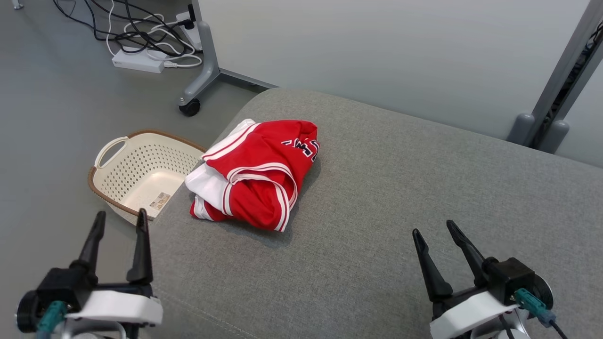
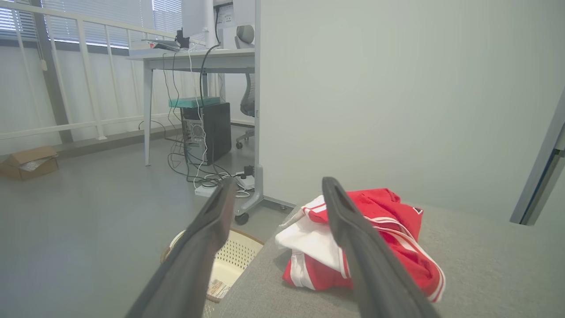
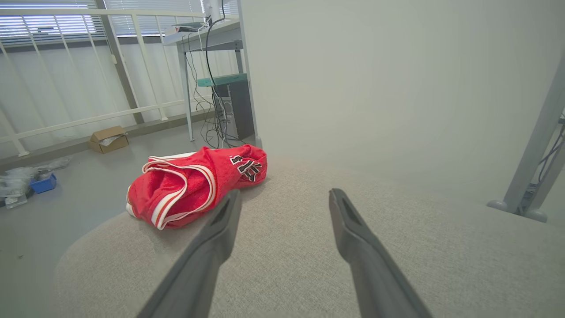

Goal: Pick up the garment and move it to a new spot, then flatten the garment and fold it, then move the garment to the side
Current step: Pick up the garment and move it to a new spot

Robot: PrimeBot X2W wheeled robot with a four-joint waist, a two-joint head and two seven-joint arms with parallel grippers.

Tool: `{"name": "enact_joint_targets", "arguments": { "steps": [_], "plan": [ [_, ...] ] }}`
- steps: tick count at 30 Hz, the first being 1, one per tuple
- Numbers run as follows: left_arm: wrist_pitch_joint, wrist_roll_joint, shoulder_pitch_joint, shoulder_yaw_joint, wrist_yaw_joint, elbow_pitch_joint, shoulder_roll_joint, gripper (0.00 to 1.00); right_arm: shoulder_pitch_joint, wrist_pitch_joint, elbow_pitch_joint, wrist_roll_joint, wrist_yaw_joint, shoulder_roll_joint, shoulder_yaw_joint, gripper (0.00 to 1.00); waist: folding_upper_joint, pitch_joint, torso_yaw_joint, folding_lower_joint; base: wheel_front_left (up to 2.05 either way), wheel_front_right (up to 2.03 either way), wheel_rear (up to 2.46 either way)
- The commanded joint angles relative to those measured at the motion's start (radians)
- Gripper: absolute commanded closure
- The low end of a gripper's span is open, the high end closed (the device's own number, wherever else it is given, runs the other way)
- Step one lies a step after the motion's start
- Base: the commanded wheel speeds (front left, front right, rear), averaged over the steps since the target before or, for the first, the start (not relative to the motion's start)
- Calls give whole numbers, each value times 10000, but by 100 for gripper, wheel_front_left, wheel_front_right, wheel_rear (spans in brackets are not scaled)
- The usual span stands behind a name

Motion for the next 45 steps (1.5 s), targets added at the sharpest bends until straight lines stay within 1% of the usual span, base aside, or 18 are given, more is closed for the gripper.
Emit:
{"name": "enact_joint_targets", "arguments": {
  "steps": [1,3,6,8,9,11,16,19,21,27,31,32,40,45],
  "plan": [
    [-38,-180,-462,233,-233,242,275,0,263,-13,-174,-152,-3,-78,-82,0,0,108,-31,0,0,0,0],
    [-37,-289,-985,376,-424,563,677,0,323,-13,-327,-346,-3,-78,-69,0,0,331,-247,0,0,0,0],
    [54,-604,-1986,304,-596,1393,1303,0,210,-13,-525,-651,-3,-83,-44,0,0,806,-587,0,0,0,0],
    [559,-929,-2693,159,-655,2034,1767,0,25,-11,-587,-834,-3,-82,41,0,0,1103,-825,0,0,0,0],
    [559,-929,-2693,159,-655,2034,1767,0,25,-11,-587,-834,-3,-82,41,0,0,1103,-825,0,0,0,0],
    [1206,-1265,-3393,-120,-683,2578,2229,0,-127,2,-640,-959,-3,-82,102,0,0,1336,-1045,0,0,0,0],
    [2655,-2627,-4807,-2086,-691,3293,3310,0,-423,104,-769,-1128,-3,-80,273,0,0,1818,-1459,0,0,0,0],
    [3402,-3644,-5541,-3230,-679,3723,3815,0,-588,187,-826,-1211,-3,-82,336,0,0,2045,-1677,0,0,0,0],
    [3735,-4222,-6021,-3741,-680,4027,4061,0,-658,258,-876,-1273,-3,-80,367,0,0,2180,-1819,0,0,0,0],
    [4690,-5742,-7302,-5137,-683,4964,4469,0,-993,382,-1068,-1407,-3,-80,609,0,0,2707,-2300,0,0,0,0],
    [5293,-6485,-7966,-5927,-682,5403,4717,0,-1207,442,-1182,-1448,-3,-80,806,0,0,3087,-2613,0,0,0,0],
    [5503,-6781,-8219,-6287,-682,5595,4830,0,-1275,429,-1185,-1390,-3,-82,909,0,0,3233,-2767,0,0,0,0],
    [6250,-7665,-8916,-7494,-683,6361,5007,0,-1499,264,-1088,-1234,-3,-79,1154,0,0,3580,-3186,0,0,0,0],
    [6652,-8182,-9158,-7986,-683,6814,5042,0,-1623,220,-1038,-1187,-3,-77,1320,0,0,3682,-3364,0,0,0,0]
  ]
}}
